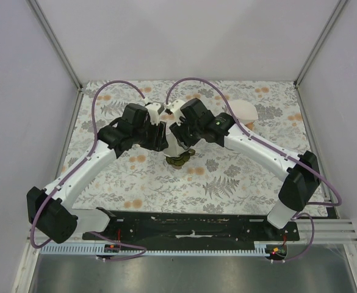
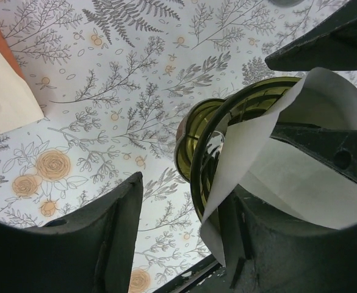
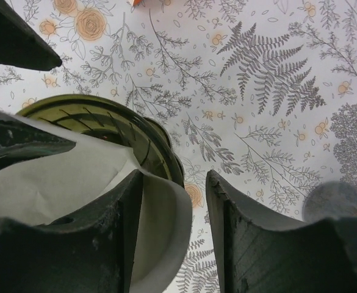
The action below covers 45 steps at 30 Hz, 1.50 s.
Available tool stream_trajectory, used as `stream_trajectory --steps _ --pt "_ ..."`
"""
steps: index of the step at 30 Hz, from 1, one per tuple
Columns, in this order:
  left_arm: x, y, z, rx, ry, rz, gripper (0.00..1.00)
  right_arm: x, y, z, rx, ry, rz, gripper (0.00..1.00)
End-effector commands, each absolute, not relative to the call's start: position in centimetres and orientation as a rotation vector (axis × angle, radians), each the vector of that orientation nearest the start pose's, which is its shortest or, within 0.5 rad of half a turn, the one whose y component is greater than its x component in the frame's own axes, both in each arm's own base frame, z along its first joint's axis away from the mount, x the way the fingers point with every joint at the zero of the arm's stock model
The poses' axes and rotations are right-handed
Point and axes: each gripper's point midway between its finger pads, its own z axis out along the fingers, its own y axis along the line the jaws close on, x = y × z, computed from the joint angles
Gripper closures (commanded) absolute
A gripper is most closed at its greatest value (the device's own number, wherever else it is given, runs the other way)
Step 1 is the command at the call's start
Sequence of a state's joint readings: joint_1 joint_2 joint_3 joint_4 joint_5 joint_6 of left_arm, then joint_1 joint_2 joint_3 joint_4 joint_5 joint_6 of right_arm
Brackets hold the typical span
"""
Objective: Place the coffee filter in the dripper
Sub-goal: Place the coffee filter in the coffee dripper.
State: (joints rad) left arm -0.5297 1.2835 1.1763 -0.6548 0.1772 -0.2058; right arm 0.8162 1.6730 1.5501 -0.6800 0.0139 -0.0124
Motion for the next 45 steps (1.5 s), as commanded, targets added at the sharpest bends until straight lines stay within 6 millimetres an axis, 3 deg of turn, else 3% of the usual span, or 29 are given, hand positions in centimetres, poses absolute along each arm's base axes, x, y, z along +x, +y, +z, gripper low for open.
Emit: stream_trajectory --steps 1,8,14,18,22,23,27,35,37,41,45 --pt "28.1 -20.3 20.9 0.566 2.256 -0.494 0.43 30.5 32.7 20.5 -0.984 2.150 0.435 0.47" --pt "28.1 -20.9 22.0 0.601 2.219 -0.507 0.44 29.1 32.6 26.7 -1.053 1.935 0.524 0.42" --pt "27.9 -21.3 22.0 0.628 2.214 -0.513 0.44 27.7 31.2 31.3 -1.149 1.704 0.515 0.39" --pt "28.0 -21.3 22.0 0.634 2.216 -0.507 0.44 24.4 31.1 33.9 -1.356 1.366 0.544 0.39" --pt "28.1 -21.4 22.2 0.634 2.216 -0.503 0.44 19.2 32.0 31.7 -1.690 0.891 0.563 0.34" --pt "28.1 -21.4 22.3 0.636 2.213 -0.502 0.44 18.6 32.3 30.8 -1.733 0.834 0.547 0.32" --pt "28.2 -21.5 22.3 0.637 2.220 -0.504 0.45 19.6 33.3 27.7 -1.867 0.846 0.474 0.30" --pt "28.3 -21.6 22.2 0.639 2.226 -0.505 0.45 22.7 34.1 23.8 -1.946 0.960 0.350 0.31" --pt "28.2 -21.7 22.0 0.640 2.231 -0.509 0.45 22.6 34.4 23.3 -1.957 0.968 0.360 0.37" --pt "28.3 -21.8 22.2 0.636 2.229 -0.516 0.45 22.0 34.4 22.0 -1.988 0.981 0.372 0.74" --pt "28.3 -22.1 23.6 0.638 2.207 -0.537 0.43 21.9 34.0 20.5 -2.037 1.017 0.370 0.89"
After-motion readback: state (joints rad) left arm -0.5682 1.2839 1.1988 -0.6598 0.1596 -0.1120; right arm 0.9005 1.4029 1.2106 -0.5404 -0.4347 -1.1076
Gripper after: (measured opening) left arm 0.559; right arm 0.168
